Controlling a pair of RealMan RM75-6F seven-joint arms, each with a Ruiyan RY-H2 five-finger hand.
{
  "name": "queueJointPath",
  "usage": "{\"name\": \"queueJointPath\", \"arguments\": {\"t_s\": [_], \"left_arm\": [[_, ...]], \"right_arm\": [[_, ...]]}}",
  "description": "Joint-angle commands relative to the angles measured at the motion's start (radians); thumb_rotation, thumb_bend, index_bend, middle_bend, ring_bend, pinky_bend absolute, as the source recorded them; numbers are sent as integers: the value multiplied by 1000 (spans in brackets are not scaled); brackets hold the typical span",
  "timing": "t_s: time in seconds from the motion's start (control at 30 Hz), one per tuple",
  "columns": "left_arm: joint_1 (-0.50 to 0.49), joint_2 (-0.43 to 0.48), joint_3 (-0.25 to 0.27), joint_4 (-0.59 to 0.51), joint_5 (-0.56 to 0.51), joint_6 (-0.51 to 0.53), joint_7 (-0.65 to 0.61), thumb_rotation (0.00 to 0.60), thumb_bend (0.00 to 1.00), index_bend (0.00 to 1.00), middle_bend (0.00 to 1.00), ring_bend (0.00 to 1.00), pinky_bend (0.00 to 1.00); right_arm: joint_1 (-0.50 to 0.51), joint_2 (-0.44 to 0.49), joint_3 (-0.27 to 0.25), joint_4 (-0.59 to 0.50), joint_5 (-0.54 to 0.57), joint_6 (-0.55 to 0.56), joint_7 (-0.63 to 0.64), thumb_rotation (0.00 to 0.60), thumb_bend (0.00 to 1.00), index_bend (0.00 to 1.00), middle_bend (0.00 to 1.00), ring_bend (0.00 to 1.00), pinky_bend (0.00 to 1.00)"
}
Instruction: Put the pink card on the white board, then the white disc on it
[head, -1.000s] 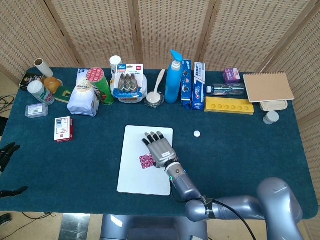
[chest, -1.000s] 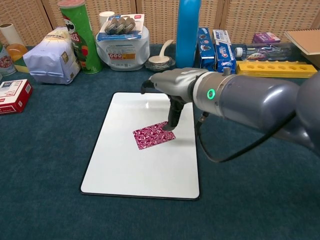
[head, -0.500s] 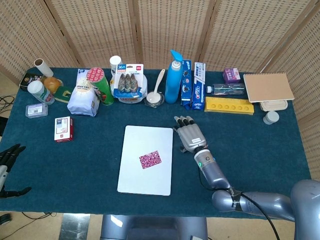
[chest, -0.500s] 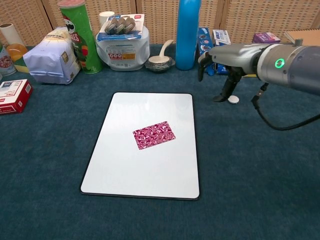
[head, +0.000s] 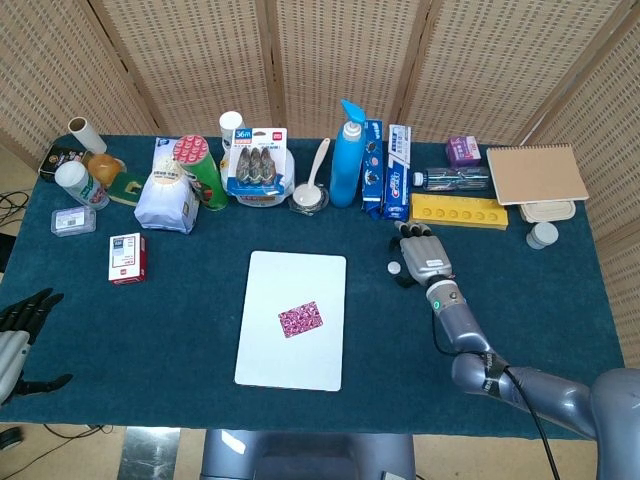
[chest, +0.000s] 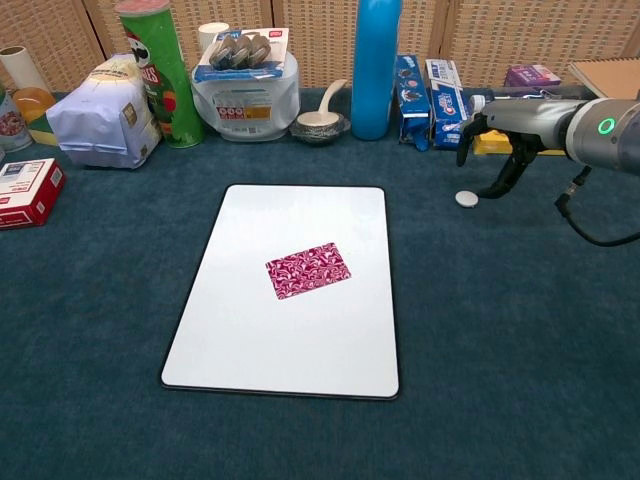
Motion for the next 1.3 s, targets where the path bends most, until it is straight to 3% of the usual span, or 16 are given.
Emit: {"name": "queueJointPath", "arguments": {"t_s": [0.03, 0.73, 1.3], "left_arm": [[4, -10, -1, -4, -4, 9, 17, 600, 77, 0, 0, 0, 47], [-4, -20, -14, -12, -51, 1, 45, 600, 78, 0, 0, 0, 47], [-8, -27, -14, -19, -63, -5, 70, 600, 77, 0, 0, 0, 47]], "right_arm": [[-2, -20, 3, 53, -22, -39, 43, 600, 339, 323, 75, 79, 63], [0, -83, 14, 208, -89, -106, 143, 600, 339, 348, 76, 79, 63], [-8, -103, 7, 227, -144, -134, 191, 600, 339, 364, 75, 79, 63]]}}
